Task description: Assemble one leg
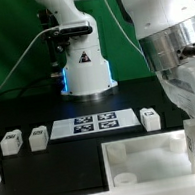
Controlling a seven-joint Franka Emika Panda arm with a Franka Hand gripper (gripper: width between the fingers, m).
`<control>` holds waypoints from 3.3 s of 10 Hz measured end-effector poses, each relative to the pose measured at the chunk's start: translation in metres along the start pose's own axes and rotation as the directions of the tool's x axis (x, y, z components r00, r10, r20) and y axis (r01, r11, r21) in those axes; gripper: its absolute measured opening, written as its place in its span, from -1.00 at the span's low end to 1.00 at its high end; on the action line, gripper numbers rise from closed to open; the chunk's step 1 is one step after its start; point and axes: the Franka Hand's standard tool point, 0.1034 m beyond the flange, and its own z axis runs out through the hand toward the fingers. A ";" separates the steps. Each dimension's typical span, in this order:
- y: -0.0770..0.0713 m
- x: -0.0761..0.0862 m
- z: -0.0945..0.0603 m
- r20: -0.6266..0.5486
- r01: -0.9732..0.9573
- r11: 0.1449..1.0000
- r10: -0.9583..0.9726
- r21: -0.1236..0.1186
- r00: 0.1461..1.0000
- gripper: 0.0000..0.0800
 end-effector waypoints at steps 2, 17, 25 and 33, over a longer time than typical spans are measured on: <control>0.005 0.002 -0.001 0.005 0.280 0.957 -0.280 -0.071 0.960 -0.23; 0.002 0.018 -0.005 0.042 0.886 0.430 -0.895 -0.175 0.444 -0.12; 0.000 0.011 0.001 -0.050 0.000 1.000 -0.001 -0.023 0.999 -0.27; 0.012 0.006 0.001 -0.026 0.230 0.967 -0.235 -0.110 0.972 0.60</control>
Offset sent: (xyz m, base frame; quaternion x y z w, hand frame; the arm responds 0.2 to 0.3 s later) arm 0.0054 -0.0035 0.0067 -0.1019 0.0699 -0.4602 0.8792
